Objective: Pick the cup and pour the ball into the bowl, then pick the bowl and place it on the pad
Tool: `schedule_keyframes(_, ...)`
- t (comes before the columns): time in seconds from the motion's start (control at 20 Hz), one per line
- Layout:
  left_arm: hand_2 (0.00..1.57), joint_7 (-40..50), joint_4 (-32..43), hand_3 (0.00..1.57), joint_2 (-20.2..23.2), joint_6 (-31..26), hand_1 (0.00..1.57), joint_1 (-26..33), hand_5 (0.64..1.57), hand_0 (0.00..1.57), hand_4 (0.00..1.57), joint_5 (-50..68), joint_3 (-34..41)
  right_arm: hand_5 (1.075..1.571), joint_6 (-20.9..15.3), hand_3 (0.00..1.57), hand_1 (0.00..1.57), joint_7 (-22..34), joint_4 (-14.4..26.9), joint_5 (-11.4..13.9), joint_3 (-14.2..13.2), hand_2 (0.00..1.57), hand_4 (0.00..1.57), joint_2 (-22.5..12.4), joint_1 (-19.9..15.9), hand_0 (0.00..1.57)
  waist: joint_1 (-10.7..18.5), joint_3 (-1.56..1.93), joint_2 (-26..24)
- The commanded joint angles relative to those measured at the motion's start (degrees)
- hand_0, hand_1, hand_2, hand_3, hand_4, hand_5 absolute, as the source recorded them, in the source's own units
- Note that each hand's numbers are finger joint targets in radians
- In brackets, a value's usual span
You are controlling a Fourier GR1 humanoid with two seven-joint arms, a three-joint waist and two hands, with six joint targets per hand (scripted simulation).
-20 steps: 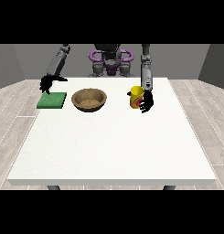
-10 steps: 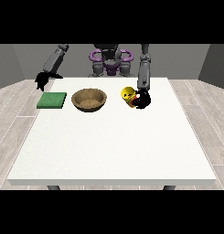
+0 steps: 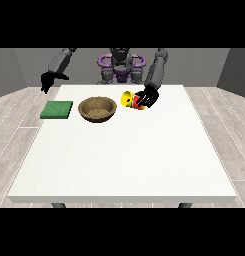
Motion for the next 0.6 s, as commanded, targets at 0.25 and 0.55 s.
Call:
schedule_keyframes(0.25, 1.57, 23.38, 4.28, 1.54, 0.23, -4.50, 1.27, -6.65, 1.533, 1.27, 0.88, -28.68, -16.57, 1.546, -1.26, 0.15, 0.00, 0.96, 9.50, 0.63, -1.34, 0.23, 0.37, -0.08, 0.75, 0.00, 5.69, 0.15, -10.87)
schedule_keyframes(0.55, 1.57, 33.95, 1.24, 1.54, -7.32, -17.58, 1.27, -11.99, 1.533, 1.27, 0.88, -35.65, -21.03, 1.543, -1.06, 0.22, 0.00, -3.23, 13.75, 0.42, -3.58, 0.30, 0.39, -2.26, 5.34, 0.00, 10.52, -0.21, -14.73)
